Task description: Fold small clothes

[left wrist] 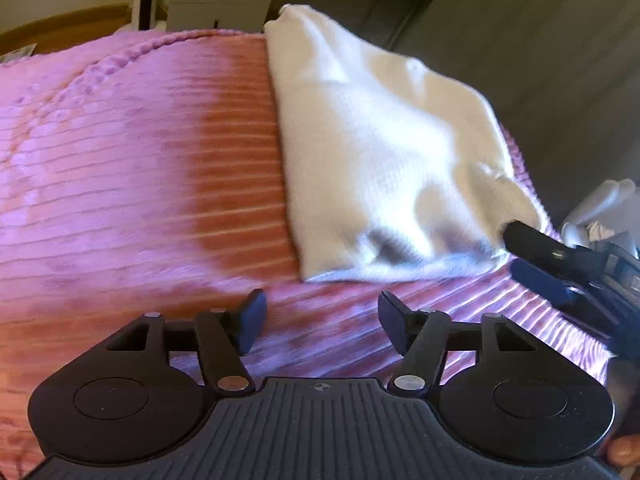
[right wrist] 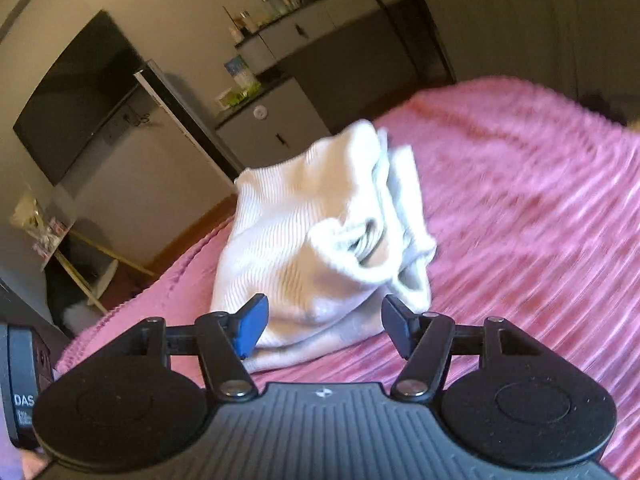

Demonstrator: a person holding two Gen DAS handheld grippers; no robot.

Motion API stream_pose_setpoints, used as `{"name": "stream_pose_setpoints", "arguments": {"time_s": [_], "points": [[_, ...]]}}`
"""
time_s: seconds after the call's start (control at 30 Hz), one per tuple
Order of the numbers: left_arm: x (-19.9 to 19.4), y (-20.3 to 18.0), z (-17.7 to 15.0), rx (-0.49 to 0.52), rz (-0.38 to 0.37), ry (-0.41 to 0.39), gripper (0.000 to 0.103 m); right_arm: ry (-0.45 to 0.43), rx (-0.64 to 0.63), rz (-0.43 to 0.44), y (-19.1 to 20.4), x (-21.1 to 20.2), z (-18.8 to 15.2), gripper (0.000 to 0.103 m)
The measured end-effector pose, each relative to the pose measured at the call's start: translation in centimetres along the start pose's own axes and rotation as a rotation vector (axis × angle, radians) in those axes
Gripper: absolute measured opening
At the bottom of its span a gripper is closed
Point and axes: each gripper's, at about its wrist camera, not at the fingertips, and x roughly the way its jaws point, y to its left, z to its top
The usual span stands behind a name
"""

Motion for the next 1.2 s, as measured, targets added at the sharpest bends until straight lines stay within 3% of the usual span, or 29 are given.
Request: {"name": "stream_pose_setpoints", "arguments": {"time_s": [0.1, 0.17, 0.27, 0.33, 0.87, 1.03, 1.1, 1.17, 1.2], "points": [[0.9, -0.9, 0.5, 0.022, 0.076, -0.005, 0.066, -0.005, 0.068, 0.003, -0.7, 1.3, 0.7, 0.057], [1.2, -0.6, 0.9, 0.0, 0.12, -0.006, 0.058, -0.009, 0.105, 0.017, -1.4, 1.8, 0.8, 0.052], [1.1, 0.0, 1.4, -0.03, 0.107, 0.003, 0.054, -0.015, 0.081, -0.003, -1.3, 2.7, 0.8, 0.036], [0.9, 0.3, 1.7, -0.026, 0.124, 0.005, 0.051, -0.019, 0.042, -0.017, -1.2, 2.8, 0.6, 0.02], [-0.6, 2.4, 2.7, -0.078, 0.121, -0.022, 0.045, -0.09, -0.094, -0.067, 0.0, 0.4, 0.4, 0.014], [-2.2, 4.1, 3.4, -0.077, 0.241, -0.1, 0.042, -0.019, -0.125, -0.119, -1.4, 1.9, -0.4, 0.014], [-2.9, 4.6, 3.8, -0.077, 0.197, -0.105, 0.044, 0.022, -0.121, -0.116, -2.2, 2.3, -0.5, 0.016], [-3.5, 4.2, 4.2, -0.056, 0.168, -0.119, 0.05, 0.003, -0.146, -0.126, -1.9, 1.3, -0.4, 0.019], [-3.6, 3.8, 4.4, -0.038, 0.164, -0.129, 0.05, -0.014, -0.166, -0.145, -1.4, 0.7, -0.3, 0.026]]}}
